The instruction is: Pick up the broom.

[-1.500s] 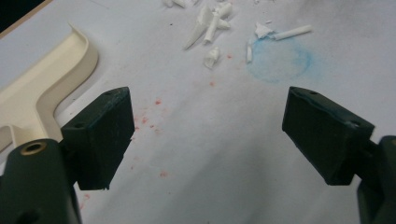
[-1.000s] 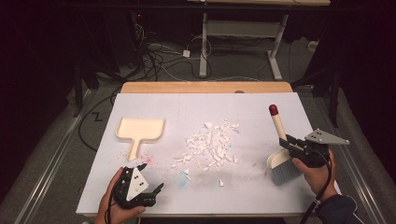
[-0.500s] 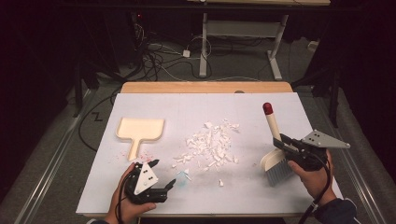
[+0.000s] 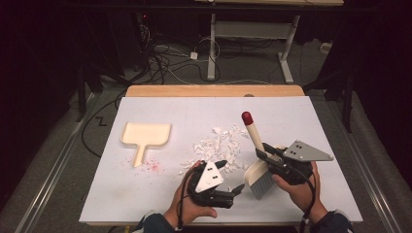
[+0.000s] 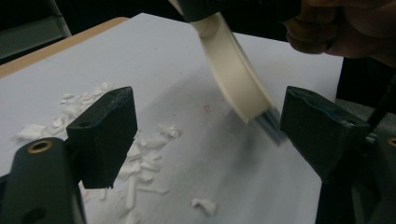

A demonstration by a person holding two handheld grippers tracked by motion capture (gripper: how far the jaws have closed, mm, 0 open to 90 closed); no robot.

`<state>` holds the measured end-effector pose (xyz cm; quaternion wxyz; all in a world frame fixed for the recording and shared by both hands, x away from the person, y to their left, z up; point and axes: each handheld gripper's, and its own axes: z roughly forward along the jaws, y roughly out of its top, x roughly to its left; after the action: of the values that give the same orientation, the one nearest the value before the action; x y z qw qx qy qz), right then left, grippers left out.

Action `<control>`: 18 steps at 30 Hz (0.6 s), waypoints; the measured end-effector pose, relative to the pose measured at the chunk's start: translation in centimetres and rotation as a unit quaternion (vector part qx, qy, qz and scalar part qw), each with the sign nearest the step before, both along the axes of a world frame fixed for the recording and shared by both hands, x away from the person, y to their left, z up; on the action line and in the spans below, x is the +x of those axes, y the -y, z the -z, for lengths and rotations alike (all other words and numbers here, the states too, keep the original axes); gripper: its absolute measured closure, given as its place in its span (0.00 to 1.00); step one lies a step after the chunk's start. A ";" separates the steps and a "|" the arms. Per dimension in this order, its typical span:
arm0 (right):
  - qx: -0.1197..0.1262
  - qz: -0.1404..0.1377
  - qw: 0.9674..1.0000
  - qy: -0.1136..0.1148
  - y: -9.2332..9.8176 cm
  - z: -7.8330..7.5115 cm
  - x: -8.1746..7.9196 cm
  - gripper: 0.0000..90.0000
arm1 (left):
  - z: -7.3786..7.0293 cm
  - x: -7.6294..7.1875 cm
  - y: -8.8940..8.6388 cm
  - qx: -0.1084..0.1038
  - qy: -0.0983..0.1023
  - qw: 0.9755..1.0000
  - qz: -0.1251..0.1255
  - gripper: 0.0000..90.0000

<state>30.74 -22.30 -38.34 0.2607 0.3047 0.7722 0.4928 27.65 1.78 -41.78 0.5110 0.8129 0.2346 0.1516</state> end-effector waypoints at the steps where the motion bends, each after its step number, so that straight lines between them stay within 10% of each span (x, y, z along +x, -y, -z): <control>1: -0.011 -0.003 1.000 -0.002 -0.9 0.2 -0.2 0.80 | 0.2 0.3 0.3 -0.007 -0.007 1.000 -0.001 0.24; 4: -0.015 -0.013 1.000 0.003 -1.8 0.4 -0.5 0.80 | 1.0 1.0 0.7 -0.025 -0.037 0.999 -0.012 0.28; 18: -0.003 -0.030 0.999 0.025 -2.2 -0.2 -1.8 0.79 | 1.4 1.2 0.0 -0.025 -0.045 0.999 0.015 0.70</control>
<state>28.93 -20.10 -38.16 0.2658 0.2679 0.7755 0.5060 28.83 1.82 -43.16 0.5224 0.8091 0.2494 0.1011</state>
